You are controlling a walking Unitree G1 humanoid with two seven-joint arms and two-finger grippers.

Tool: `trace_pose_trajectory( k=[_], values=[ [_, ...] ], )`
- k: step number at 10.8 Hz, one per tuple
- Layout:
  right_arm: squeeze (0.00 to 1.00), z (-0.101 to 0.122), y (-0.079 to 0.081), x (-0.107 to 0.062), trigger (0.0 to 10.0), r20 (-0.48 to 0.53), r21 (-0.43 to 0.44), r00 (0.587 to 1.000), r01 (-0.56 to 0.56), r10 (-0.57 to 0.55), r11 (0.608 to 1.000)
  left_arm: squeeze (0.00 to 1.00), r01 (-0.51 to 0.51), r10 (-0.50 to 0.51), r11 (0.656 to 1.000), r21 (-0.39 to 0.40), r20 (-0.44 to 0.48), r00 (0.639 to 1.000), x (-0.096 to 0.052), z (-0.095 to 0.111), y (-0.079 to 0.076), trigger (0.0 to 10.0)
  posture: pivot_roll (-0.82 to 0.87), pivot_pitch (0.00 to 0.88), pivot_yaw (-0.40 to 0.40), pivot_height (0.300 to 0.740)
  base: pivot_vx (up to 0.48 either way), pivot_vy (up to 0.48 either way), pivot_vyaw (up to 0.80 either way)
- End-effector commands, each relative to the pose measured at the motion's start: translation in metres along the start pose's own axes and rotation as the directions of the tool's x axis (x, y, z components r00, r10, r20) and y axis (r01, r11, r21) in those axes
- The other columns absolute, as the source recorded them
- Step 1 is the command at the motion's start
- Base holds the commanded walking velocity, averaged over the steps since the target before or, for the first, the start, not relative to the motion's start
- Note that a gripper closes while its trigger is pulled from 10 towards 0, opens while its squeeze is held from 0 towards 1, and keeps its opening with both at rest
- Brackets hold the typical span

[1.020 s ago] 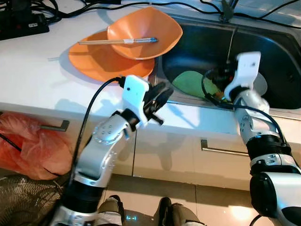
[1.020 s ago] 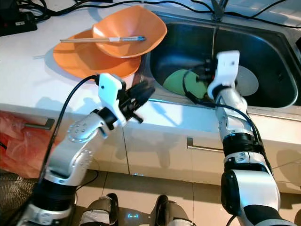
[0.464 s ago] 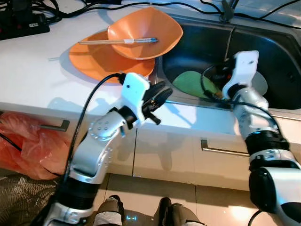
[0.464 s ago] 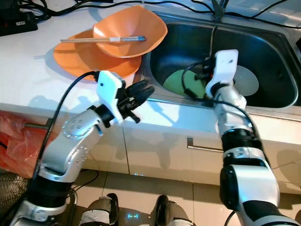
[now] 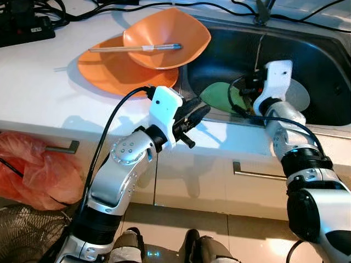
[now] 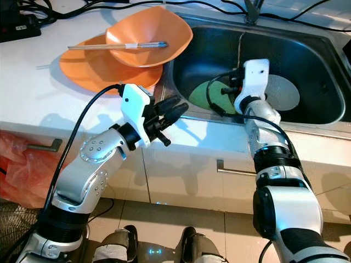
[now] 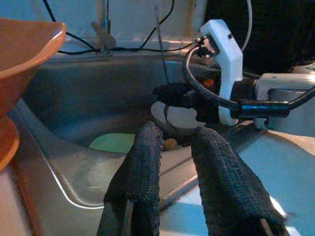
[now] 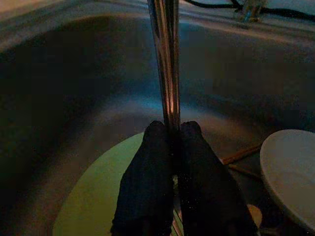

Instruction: Kitchen organization

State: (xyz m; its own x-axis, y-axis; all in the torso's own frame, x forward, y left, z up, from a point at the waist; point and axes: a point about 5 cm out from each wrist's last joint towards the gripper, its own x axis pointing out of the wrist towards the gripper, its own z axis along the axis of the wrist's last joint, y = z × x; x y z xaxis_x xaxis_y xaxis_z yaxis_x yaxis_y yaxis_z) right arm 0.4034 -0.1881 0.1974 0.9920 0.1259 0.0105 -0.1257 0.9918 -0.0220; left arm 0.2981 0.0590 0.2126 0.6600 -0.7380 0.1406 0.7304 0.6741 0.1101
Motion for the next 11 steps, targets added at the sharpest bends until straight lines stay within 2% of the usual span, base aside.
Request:
trace_pose_trajectory(
  k=[1,2,3,4,5,6,7,10,11],
  values=[
    [0.00,0.0033,-0.0011,0.0012,10.0,0.006,-0.006,1.000,-0.002,0.002,1.000,0.00,0.033,-0.033,0.999,-0.013,-0.022,0.999,0.0017,-0.0048,-0.0064,10.0,0.23,0.197,-0.091,0.740,0.000,0.000,0.00],
    [0.00,0.0025,-0.0003,0.0016,10.0,0.000,-0.006,1.000,-0.003,0.003,1.000,0.00,0.035,-0.035,0.999,-0.014,-0.023,0.999,0.0016,-0.0053,-0.0069,10.0,0.23,0.194,-0.092,0.740,0.000,0.000,0.00],
    [0.39,-0.0004,0.0013,0.0018,10.0,-0.014,0.000,1.000,-0.012,0.012,1.000,0.00,0.037,-0.038,0.999,-0.015,-0.024,0.999,0.0021,-0.0057,-0.0078,10.0,0.23,0.191,-0.092,0.740,0.000,0.000,0.00],
    [0.87,-0.0033,0.0016,0.0019,10.0,-0.029,0.003,1.000,-0.010,0.010,1.000,0.00,0.039,-0.040,0.999,-0.015,-0.026,0.999,0.0020,-0.0059,-0.0081,10.0,0.23,0.188,-0.092,0.740,0.000,0.000,0.00],
    [1.00,-0.0040,0.0014,0.0019,10.0,-0.032,0.002,0.999,-0.007,0.007,1.000,0.00,0.040,-0.040,0.999,-0.016,-0.026,0.999,0.0018,-0.0060,-0.0082,10.0,0.23,0.187,-0.091,0.740,0.000,0.000,0.00],
    [0.91,-0.0045,0.0017,0.0020,10.0,-0.033,-0.002,0.999,-0.007,0.007,1.000,0.00,0.042,-0.043,0.999,-0.017,-0.029,0.999,0.0009,-0.0065,-0.0085,10.0,0.23,0.183,-0.089,0.740,0.000,0.000,0.00],
    [0.00,-0.0041,0.0034,0.0024,10.0,-0.030,-0.009,0.999,-0.014,0.013,1.000,0.00,0.047,-0.048,0.999,-0.018,-0.032,0.998,0.0008,-0.0075,-0.0094,10.0,0.23,0.179,-0.088,0.740,0.000,0.000,0.00],
    [0.00,-0.0025,0.0022,0.0025,10.0,-0.022,-0.018,1.000,-0.008,0.008,1.000,0.00,0.049,-0.050,0.999,-0.020,-0.031,0.998,0.0018,-0.0072,-0.0100,10.0,0.23,0.188,-0.090,0.740,0.000,0.000,0.00],
    [0.00,0.0028,0.0013,0.0025,10.0,0.012,-0.022,1.000,-0.001,0.002,1.000,0.00,0.042,-0.043,0.999,-0.020,-0.033,0.999,0.0001,-0.0075,-0.0090,10.0,0.23,0.194,-0.090,0.740,0.000,0.000,0.00]
  ],
)
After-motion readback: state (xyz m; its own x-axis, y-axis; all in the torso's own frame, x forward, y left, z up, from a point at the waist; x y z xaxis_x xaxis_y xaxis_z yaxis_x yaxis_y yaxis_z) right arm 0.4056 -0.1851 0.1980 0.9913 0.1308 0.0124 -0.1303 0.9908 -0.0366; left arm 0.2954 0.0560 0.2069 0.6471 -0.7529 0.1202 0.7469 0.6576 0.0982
